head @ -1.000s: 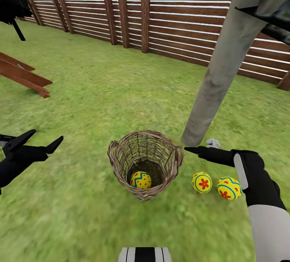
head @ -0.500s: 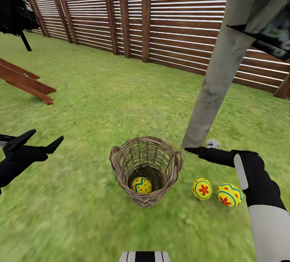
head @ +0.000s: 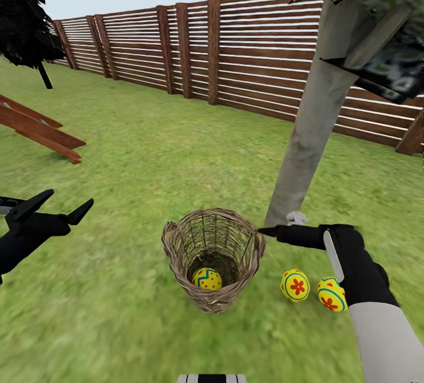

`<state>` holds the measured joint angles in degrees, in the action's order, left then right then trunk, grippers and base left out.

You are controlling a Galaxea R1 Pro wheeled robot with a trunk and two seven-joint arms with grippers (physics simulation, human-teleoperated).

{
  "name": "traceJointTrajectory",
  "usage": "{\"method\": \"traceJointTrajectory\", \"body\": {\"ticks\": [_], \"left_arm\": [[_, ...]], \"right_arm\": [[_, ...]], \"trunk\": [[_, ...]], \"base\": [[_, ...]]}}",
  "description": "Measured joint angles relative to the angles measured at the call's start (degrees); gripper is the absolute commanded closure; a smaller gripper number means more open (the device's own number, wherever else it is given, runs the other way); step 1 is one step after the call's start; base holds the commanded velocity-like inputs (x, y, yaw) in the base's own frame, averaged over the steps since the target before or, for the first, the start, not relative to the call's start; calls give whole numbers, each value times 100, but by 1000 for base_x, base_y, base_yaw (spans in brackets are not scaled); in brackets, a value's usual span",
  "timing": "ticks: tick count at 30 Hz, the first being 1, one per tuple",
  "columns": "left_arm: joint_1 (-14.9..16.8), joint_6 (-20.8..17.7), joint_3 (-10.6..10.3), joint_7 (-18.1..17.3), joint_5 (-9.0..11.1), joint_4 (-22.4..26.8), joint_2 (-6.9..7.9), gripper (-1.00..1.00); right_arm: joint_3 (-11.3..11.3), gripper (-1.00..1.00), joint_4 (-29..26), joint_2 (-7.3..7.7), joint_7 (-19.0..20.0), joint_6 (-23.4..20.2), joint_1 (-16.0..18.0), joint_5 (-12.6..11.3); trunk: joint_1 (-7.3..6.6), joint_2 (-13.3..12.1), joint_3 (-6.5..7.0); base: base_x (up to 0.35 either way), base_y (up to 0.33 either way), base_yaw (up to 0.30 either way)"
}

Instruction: Take the three Easter eggs out of the wicker basket on the lawn in the garden, then place them on the lawn next to a single tree (choose any tree) so that all three eggs are next to the same tree and none are left in the basket.

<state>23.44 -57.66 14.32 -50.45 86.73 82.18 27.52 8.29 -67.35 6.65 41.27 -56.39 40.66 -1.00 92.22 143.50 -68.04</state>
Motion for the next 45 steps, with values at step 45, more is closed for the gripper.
{"method": "traceJointTrajectory", "body": {"ticks": [45], "left_arm": [[0,11,-17,-10,40,-18,-57,-100]], "right_arm": [[-2693,-100,967,-1517,-4499,-57,75,28]], "trunk": [[-31,-17,267]], "base": [[46,80,0]]}}
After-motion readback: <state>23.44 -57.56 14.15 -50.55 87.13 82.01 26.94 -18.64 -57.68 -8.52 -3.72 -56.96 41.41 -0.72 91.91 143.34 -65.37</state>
